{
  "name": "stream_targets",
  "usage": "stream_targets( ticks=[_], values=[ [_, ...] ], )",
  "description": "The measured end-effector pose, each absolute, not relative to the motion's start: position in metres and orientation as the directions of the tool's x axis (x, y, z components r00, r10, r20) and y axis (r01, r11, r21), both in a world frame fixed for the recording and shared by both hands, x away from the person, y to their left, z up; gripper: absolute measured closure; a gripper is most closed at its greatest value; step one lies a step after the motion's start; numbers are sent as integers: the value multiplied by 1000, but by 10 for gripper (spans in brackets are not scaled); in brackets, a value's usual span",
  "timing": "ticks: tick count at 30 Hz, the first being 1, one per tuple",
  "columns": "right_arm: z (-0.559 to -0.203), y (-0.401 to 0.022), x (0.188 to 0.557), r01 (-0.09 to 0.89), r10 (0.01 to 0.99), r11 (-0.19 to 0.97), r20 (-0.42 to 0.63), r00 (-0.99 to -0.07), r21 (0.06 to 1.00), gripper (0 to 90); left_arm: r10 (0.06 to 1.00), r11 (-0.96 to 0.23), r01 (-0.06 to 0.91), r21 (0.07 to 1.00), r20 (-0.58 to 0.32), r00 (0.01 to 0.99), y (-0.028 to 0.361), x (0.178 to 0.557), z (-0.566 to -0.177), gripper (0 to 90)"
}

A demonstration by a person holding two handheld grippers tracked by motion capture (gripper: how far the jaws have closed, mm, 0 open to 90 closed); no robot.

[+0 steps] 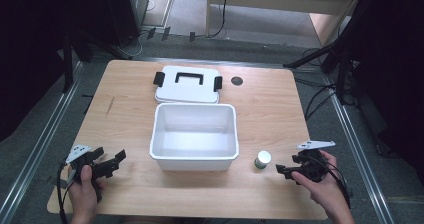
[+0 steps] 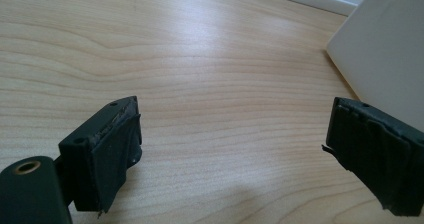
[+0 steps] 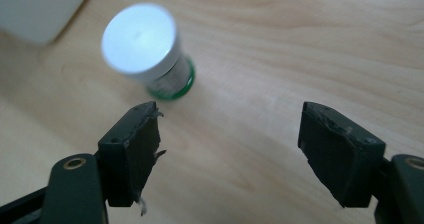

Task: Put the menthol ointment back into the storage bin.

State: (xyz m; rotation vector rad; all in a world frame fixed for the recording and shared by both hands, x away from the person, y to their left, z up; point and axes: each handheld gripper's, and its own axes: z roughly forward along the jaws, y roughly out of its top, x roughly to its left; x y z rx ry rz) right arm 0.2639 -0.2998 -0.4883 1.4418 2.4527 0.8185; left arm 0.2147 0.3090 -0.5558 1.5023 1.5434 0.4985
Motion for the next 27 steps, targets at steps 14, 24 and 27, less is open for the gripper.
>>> stream_targets(
  ticks=[14, 24, 27],
  values=[
    [-474, -240, 284, 751, 766, 625, 16, -642, 211, 205, 937, 161, 582, 797, -309, 164, 308, 212, -556, 84],
    [-468, -227, 301, 767, 777, 617, 21, -629, 175, 192, 933, 153, 593, 791, -313, 177, 308, 214, -556, 84],
    [-476, -220, 308, 767, 777, 619, 7, -629, 167, 209, 934, 140, 602, 786, -306, 182, 307, 215, -556, 84]
  ],
)
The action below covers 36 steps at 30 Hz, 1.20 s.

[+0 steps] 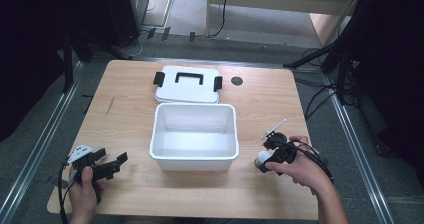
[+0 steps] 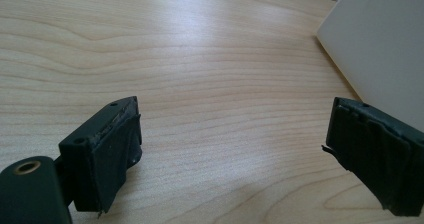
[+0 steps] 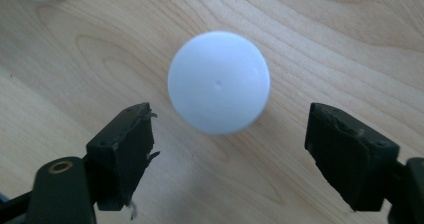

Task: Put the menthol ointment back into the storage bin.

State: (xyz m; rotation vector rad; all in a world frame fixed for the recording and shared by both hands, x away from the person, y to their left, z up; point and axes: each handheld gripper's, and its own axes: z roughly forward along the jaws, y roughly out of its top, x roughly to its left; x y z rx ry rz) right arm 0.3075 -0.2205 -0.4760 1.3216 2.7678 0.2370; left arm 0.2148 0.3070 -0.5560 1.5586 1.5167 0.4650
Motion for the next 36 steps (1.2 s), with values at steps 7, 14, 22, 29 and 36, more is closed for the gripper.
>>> stream_targets(
  ticks=[7, 14, 22, 29, 36],
  values=[
    [-488, -214, 317, 794, 797, 587, 62, -601, 156, 511, 934, 140, 604, 785, -308, 184, 307, 215, -556, 84],
    [-484, -215, 316, 789, 794, 594, 45, -607, 158, 517, 932, 134, 612, 779, -308, 189, 306, 216, -556, 84],
    [-451, -224, 312, 782, 794, 587, 40, -607, 208, 519, 931, 124, 621, 774, -307, 196, 305, 218, -556, 84],
    [-424, -220, 313, 762, 772, 597, 78, -631, 251, 519, 933, 115, 636, 763, -303, 195, 305, 219, -557, 84],
    [-402, -202, 318, 735, 748, 625, 70, -661, 264, 519, 930, 97, 654, 750, -302, 209, 303, 221, -557, 84]
  ],
)
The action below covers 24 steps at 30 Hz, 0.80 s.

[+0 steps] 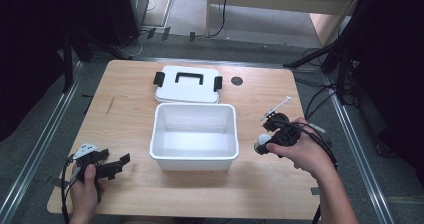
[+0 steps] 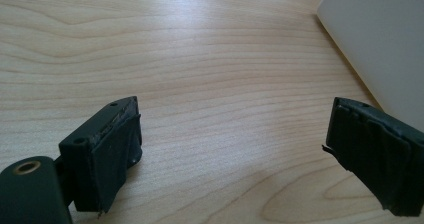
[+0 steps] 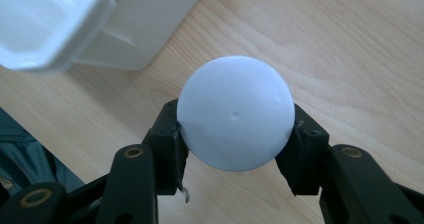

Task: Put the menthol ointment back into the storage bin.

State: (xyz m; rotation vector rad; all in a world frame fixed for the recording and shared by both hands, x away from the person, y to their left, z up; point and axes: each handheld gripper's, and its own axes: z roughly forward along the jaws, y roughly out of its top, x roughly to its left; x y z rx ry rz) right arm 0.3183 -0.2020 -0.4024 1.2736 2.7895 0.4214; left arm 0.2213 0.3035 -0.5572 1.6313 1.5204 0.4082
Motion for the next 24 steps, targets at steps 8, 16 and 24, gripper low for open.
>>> stream_targets(
  ticks=[8, 16, 24],
  values=[
    [-373, -179, 329, 698, 718, 639, 74, -692, 324, 519, 926, 90, 654, 751, -305, 223, 303, 223, -557, 84],
    [-357, -150, 342, 649, 677, 670, 62, -733, 361, 519, 925, 91, 653, 751, -307, 224, 303, 223, -558, 84],
    [-367, -124, 356, 619, 642, 700, 67, -764, 357, 518, 925, 92, 654, 751, -308, 224, 304, 223, -558, 84]
  ],
)
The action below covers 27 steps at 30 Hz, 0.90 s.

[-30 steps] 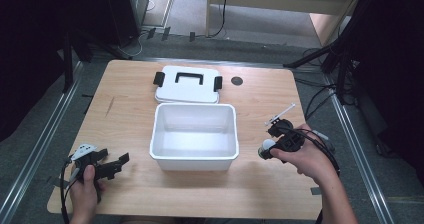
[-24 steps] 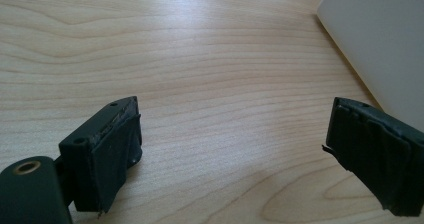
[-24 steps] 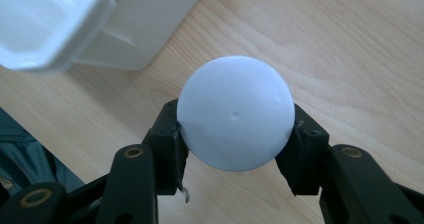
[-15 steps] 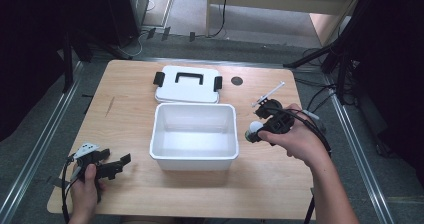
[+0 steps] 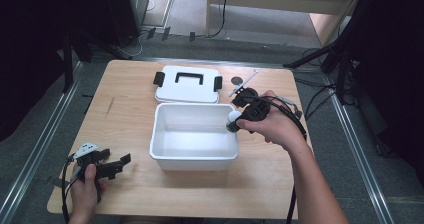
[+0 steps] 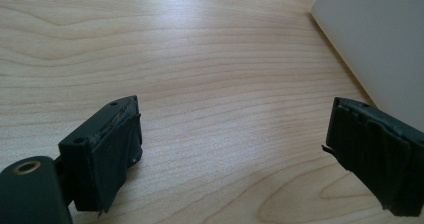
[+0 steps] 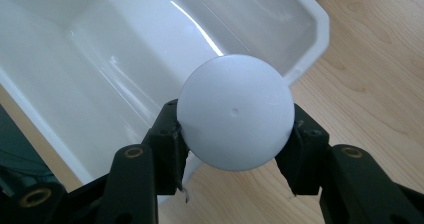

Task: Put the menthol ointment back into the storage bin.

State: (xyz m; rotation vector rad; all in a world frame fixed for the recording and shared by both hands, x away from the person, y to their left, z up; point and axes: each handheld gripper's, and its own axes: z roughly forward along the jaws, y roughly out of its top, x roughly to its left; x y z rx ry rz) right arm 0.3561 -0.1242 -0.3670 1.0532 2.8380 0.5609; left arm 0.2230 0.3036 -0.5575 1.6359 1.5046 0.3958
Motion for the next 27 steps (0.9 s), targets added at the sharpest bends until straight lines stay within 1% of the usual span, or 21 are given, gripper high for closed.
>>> stream_targets(
  ticks=[4, 8, 16, 22, 27],
  values=[
    [-367, -118, 359, 612, 633, 701, 77, -770, 367, 518, 924, 93, 653, 751, -309, 224, 304, 223, -558, 84],
    [-366, -111, 362, 604, 625, 712, 68, -778, 358, 519, 924, 94, 653, 751, -310, 223, 304, 223, -558, 84],
    [-353, -106, 372, 596, 624, 717, 48, -780, 363, 519, 924, 91, 654, 751, -309, 226, 304, 223, -557, 84],
    [-358, -99, 375, 593, 615, 729, 53, -787, 343, 519, 923, 91, 654, 751, -310, 228, 303, 222, -558, 84],
    [-358, -92, 373, 578, 598, 740, 57, -800, 344, 519, 923, 91, 654, 751, -310, 229, 303, 222, -558, 84]
  ],
)
